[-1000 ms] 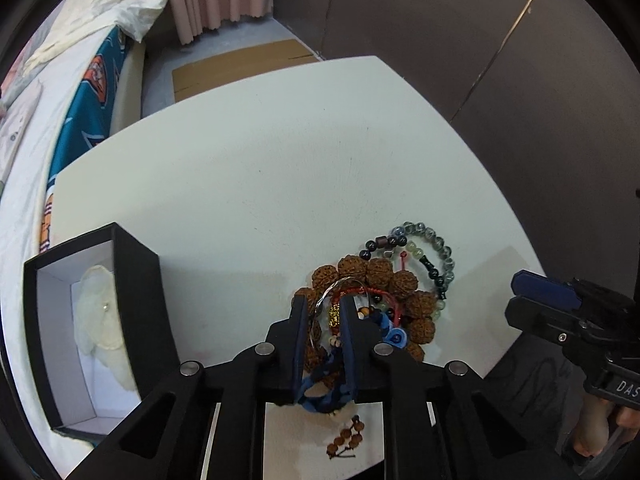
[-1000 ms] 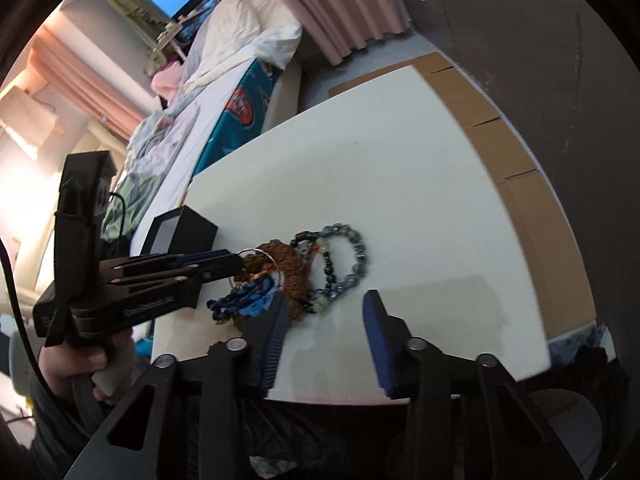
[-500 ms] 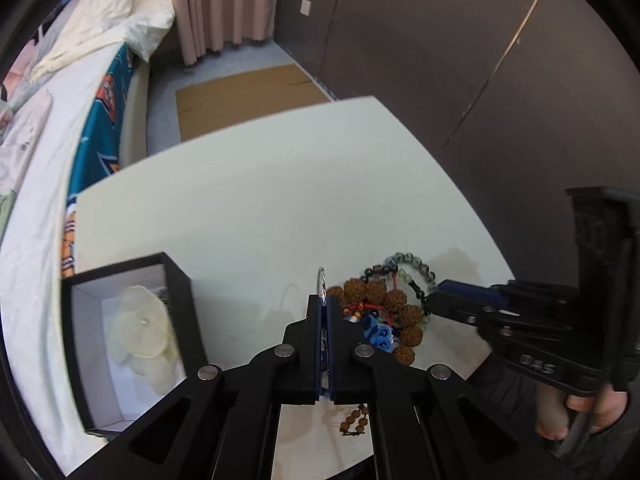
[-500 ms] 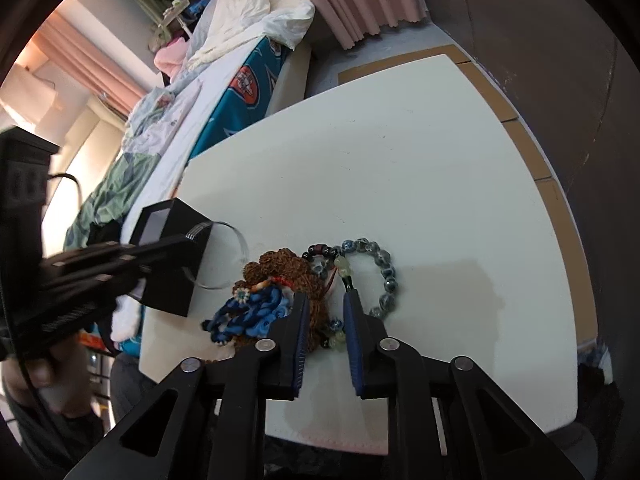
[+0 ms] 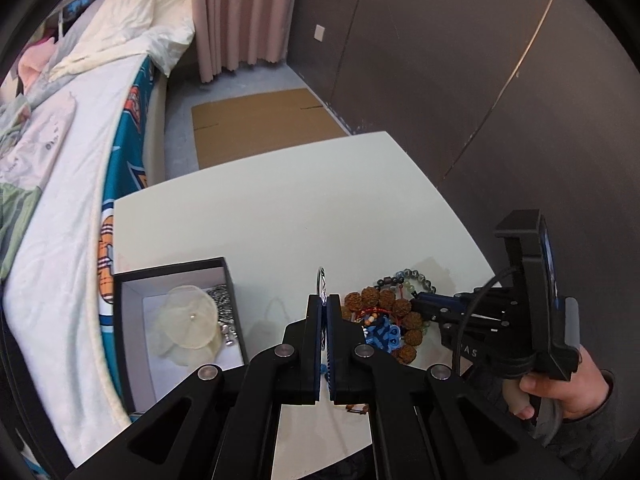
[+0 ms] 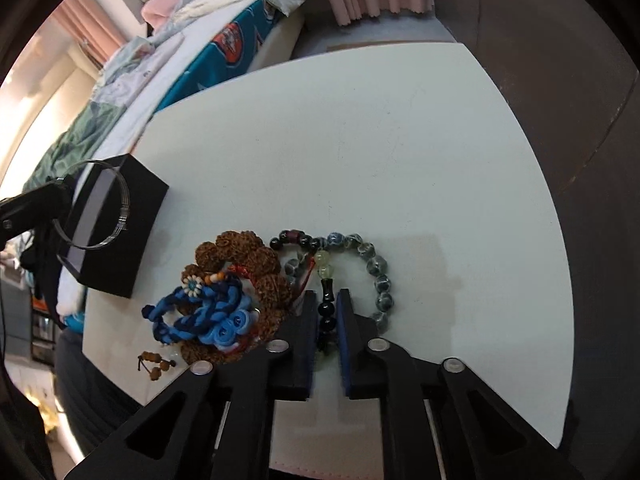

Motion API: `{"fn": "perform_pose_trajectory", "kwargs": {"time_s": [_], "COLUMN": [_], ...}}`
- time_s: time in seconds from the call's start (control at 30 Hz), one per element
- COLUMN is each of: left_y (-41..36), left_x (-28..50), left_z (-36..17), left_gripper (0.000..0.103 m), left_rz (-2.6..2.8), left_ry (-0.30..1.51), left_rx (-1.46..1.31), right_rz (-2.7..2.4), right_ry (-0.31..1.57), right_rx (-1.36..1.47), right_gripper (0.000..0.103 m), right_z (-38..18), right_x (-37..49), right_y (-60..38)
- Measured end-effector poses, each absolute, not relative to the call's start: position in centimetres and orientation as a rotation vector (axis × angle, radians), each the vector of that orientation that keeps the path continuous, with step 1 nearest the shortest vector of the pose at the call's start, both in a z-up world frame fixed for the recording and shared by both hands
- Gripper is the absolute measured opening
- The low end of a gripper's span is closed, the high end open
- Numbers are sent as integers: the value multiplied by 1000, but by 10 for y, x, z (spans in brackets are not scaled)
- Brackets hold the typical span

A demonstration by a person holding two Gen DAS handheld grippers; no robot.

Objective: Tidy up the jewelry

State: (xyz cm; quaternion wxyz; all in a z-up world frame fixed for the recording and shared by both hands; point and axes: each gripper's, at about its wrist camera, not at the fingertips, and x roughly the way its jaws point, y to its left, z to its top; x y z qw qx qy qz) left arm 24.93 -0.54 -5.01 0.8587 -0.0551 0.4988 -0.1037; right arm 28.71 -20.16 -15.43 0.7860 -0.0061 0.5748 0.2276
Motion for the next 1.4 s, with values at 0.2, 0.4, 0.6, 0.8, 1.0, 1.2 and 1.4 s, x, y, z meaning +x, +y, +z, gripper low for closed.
{"fn": "perform_pose_trajectory", "kwargs": {"time_s": [0.2, 0.4, 0.6, 0.8, 1.0, 1.2, 1.4], "left_y": [17, 46, 74, 99, 109, 100, 116], "left_x": [236, 227, 219, 215, 226, 239, 223], "left_z": [-32, -21, -25, -37, -57, -66, -50], "left_gripper": [1, 1, 1, 1, 2, 12, 70], "left_rz": [-199, -170, -129, -58, -41, -164, -136], "left_ry": [996, 955, 950, 966, 1011, 1044, 954], "left_rx": [-152, -191, -228, -249, -284, -372, -387], "right_rz": [541, 551, 568, 612, 636, 640, 671], "right_ry": [1140, 1058, 991, 959, 953, 960, 946], "right_rx": [60, 56, 58, 57, 39, 33, 24], "right_gripper": [10, 10, 10, 10, 10, 10, 10], "right_z": [-114, -79, -47, -31, -27, -24, -16], "right_x": [276, 266, 260, 255, 247, 246, 245], "right_y": [-210, -201, -179, -155, -135, -130, -115]}}
